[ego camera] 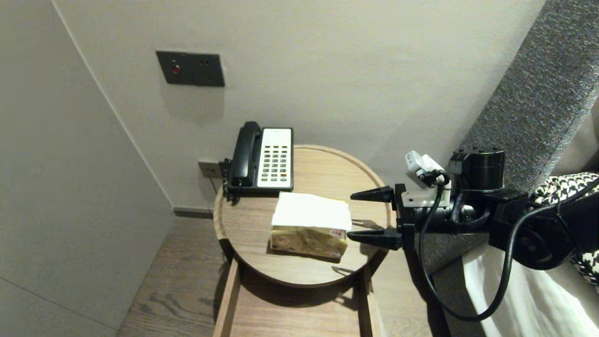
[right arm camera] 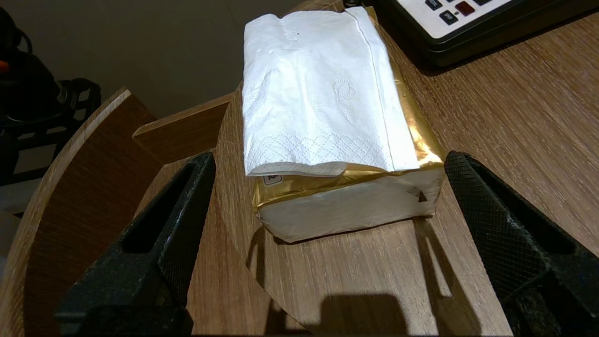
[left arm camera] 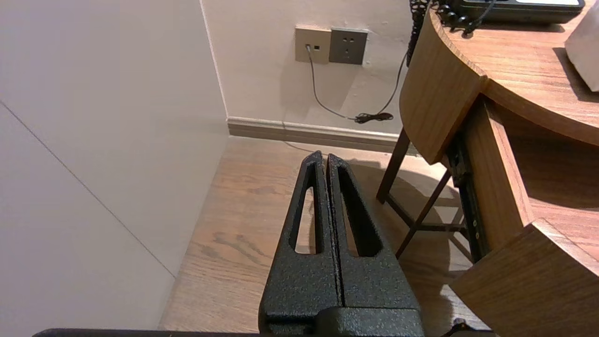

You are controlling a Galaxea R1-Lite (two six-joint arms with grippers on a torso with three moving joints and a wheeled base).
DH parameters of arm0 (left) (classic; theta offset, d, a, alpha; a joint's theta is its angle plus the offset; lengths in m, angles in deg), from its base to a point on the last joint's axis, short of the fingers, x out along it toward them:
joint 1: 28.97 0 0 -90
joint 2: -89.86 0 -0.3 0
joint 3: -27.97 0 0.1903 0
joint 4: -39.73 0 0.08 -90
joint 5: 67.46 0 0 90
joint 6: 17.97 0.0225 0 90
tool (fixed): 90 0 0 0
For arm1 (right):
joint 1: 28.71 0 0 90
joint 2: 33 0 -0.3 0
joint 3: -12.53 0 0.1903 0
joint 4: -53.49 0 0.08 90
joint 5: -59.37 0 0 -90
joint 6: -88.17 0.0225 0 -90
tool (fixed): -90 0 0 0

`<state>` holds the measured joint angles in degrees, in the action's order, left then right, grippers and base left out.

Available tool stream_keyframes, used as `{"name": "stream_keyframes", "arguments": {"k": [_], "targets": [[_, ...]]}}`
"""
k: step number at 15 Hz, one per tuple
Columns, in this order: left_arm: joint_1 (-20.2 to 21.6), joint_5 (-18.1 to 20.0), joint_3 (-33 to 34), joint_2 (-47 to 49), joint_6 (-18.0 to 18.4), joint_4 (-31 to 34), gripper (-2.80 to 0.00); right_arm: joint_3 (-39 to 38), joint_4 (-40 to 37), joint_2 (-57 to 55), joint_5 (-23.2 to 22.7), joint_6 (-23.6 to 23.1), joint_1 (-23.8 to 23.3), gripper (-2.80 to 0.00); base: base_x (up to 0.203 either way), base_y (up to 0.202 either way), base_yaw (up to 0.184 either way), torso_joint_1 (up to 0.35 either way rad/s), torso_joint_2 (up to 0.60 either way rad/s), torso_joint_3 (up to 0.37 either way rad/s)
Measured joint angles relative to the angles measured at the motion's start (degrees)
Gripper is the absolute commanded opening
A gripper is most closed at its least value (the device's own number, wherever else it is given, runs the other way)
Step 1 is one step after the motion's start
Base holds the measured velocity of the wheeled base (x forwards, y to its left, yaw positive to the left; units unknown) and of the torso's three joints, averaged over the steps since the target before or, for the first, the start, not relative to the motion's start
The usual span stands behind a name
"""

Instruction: Put the tissue on the table in the drawer one by one

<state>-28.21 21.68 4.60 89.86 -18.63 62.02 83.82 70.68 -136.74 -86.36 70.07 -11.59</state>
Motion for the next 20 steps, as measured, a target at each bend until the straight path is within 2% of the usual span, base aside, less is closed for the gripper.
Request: {"name": "stream_keyframes", "arguments": {"k": [20], "targets": [[0.00,0.00,0.00,0.00,-0.02,0.00,-2.80,0.92,3.54,-5.10,0.12,0.41,2.71,0.00,0.000,0.000,0.000,0.000,0.00,0.000]]}}
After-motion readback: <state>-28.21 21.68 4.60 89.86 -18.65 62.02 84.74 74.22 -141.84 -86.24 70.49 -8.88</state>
